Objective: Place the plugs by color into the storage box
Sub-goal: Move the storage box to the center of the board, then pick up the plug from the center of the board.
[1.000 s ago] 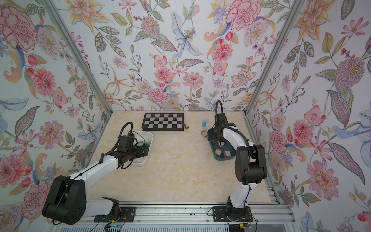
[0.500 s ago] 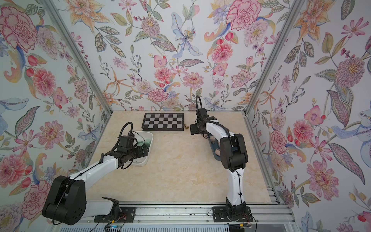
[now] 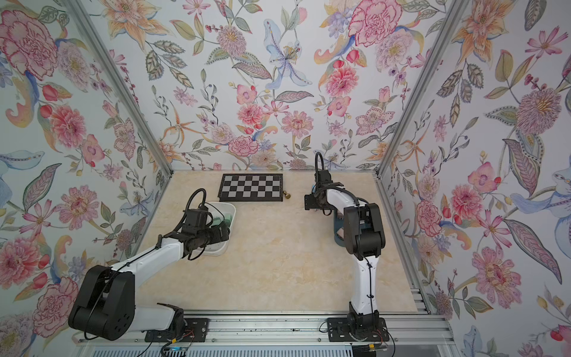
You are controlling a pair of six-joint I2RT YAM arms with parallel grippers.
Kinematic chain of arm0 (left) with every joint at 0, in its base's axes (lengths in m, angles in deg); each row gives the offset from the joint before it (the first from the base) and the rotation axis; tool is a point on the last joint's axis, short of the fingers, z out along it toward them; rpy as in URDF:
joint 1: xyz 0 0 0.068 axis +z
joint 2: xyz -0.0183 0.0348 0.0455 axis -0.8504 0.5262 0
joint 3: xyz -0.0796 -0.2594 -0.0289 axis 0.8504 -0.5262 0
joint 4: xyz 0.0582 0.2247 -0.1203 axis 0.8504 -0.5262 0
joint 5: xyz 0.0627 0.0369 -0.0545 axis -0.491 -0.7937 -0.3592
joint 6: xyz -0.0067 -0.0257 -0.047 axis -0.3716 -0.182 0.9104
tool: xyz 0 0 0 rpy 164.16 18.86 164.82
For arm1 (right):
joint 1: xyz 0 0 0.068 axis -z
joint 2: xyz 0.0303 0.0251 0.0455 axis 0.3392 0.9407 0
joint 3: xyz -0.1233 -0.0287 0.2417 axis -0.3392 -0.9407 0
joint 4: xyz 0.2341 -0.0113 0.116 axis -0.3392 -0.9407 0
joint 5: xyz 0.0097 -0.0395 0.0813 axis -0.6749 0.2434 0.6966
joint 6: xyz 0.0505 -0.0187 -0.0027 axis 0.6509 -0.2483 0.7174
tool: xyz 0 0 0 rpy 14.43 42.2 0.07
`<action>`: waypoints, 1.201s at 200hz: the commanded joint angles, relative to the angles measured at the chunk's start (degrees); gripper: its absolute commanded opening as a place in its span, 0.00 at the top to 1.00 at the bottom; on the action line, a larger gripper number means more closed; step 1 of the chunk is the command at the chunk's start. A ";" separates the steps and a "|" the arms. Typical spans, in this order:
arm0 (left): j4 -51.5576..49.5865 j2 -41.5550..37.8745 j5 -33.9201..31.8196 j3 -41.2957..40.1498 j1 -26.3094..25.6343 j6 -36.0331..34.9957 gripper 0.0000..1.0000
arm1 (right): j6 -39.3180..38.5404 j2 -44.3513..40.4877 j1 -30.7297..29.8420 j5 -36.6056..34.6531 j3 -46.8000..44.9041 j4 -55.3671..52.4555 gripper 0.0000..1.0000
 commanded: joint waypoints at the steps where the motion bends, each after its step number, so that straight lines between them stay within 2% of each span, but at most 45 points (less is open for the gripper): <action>1: 0.41 0.24 -0.03 0.32 -0.29 0.38 0.01 | -3.77 2.36 -0.39 0.20 2.53 1.32 0.04; 33: -0.08 0.01 -0.37 0.01 -0.29 0.20 0.01 | -5.31 5.30 -0.31 -0.47 4.58 1.68 0.04; 52: 0.09 0.22 -0.28 0.03 -0.28 0.30 0.00 | -5.20 6.29 -0.12 -0.95 4.94 1.64 0.08; 69: 0.12 0.40 -0.22 0.18 -0.33 0.38 0.01 | -5.18 6.17 -0.08 -1.06 4.79 1.75 0.15; 122: 0.68 0.85 0.06 0.23 -0.30 0.58 0.01 | -5.22 6.40 -0.15 -0.79 4.33 1.24 0.49; 152: 0.95 0.76 0.14 -0.18 -0.29 0.58 0.01 | -4.93 5.94 -0.24 -0.61 3.63 1.16 0.65; 201: 0.84 0.49 0.07 -0.48 -0.29 0.55 0.01 | -3.66 2.91 -0.26 -0.70 2.29 1.16 0.76; 218: 0.84 0.38 0.02 -0.50 -0.29 0.59 0.01 | -3.03 0.06 0.00 -0.65 1.26 1.16 0.80; 228: 0.88 0.43 0.04 -0.33 -0.29 0.65 0.01 | -2.52 -1.93 0.31 -0.71 0.54 0.99 0.87; 240: 0.91 0.41 0.05 -0.22 -0.29 0.65 0.01 | -1.97 -4.71 0.86 -0.70 -0.55 0.68 0.88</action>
